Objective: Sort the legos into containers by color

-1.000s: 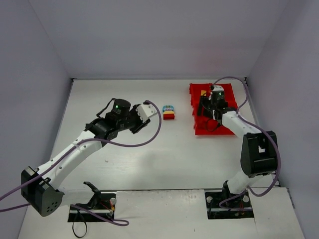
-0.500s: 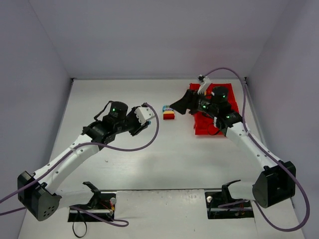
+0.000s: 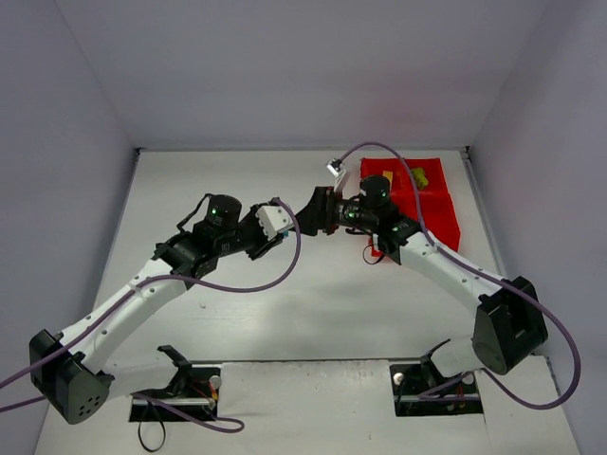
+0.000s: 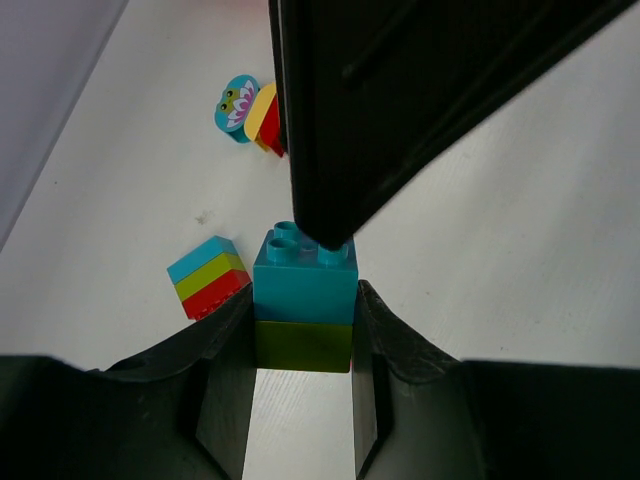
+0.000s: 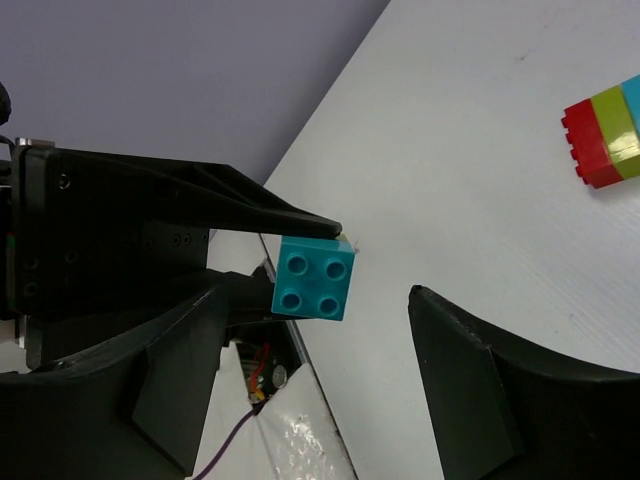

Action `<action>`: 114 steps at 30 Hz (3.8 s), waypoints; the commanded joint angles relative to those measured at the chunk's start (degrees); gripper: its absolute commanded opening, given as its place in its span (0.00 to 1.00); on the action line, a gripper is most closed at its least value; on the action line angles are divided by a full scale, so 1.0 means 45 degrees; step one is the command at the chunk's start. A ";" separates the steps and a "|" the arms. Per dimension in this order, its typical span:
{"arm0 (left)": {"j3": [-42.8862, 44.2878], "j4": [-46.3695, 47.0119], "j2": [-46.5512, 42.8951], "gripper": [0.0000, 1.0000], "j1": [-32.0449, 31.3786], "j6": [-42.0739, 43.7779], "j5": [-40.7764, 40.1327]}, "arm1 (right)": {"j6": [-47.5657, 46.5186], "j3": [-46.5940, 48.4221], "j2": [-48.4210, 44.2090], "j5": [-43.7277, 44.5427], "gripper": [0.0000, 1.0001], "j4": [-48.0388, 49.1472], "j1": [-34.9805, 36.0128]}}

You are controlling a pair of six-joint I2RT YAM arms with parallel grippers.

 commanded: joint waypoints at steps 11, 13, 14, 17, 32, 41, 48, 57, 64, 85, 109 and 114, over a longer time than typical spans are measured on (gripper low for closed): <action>0.0269 0.0836 -0.0370 0.17 -0.0075 0.0209 0.0118 | 0.0043 0.0826 0.0766 0.0355 0.61 0.1267 0.1226; 0.0269 0.0816 -0.0350 0.17 -0.0056 0.0209 0.0138 | -0.0036 0.0826 0.0844 0.0434 0.56 0.1169 0.1226; 0.0288 0.0816 -0.0331 0.17 -0.0056 0.0228 0.0157 | -0.0055 0.0865 0.0883 0.0453 0.54 0.1149 0.1245; 0.0269 0.0796 -0.0292 0.17 -0.0056 0.0228 0.0235 | -0.0172 0.0982 0.0981 0.0453 0.36 0.1052 0.1245; 0.0757 0.0016 0.0469 0.17 -0.0075 0.0190 -0.0097 | -0.1871 0.0846 -0.0969 0.1175 0.00 -0.1329 -0.1585; 0.1167 -0.0551 0.0958 0.17 -0.0056 0.0033 0.0001 | -0.2867 0.0572 -0.1890 0.0943 0.00 -0.2523 -0.4182; 0.1245 -0.0669 0.1076 0.17 -0.0075 -0.0006 0.0060 | -0.4096 0.0904 -0.2163 0.2201 0.00 -0.3829 -0.5334; 0.0855 -0.0005 0.0431 0.17 -0.0075 -0.0084 0.0177 | -0.4997 0.0923 -0.0937 0.9005 0.01 -0.5140 -0.7875; 0.0582 0.0463 -0.0037 0.17 -0.0075 -0.0142 0.0606 | -0.4997 0.1392 0.1272 1.0531 0.09 -0.4964 -0.8364; 0.0113 0.1011 -0.0624 0.17 -0.0075 0.0150 0.0997 | -0.3517 0.0867 -0.0872 0.2636 0.66 -0.3719 -0.7663; -0.1313 0.2261 -0.1678 0.17 -0.0348 0.1673 0.1114 | -0.0661 0.0592 -0.0700 0.0685 0.73 -0.0863 0.0558; -0.1450 0.2319 -0.1835 0.17 -0.0466 0.1869 0.1017 | -0.0525 0.0689 -0.0191 0.1039 0.72 -0.0551 0.1127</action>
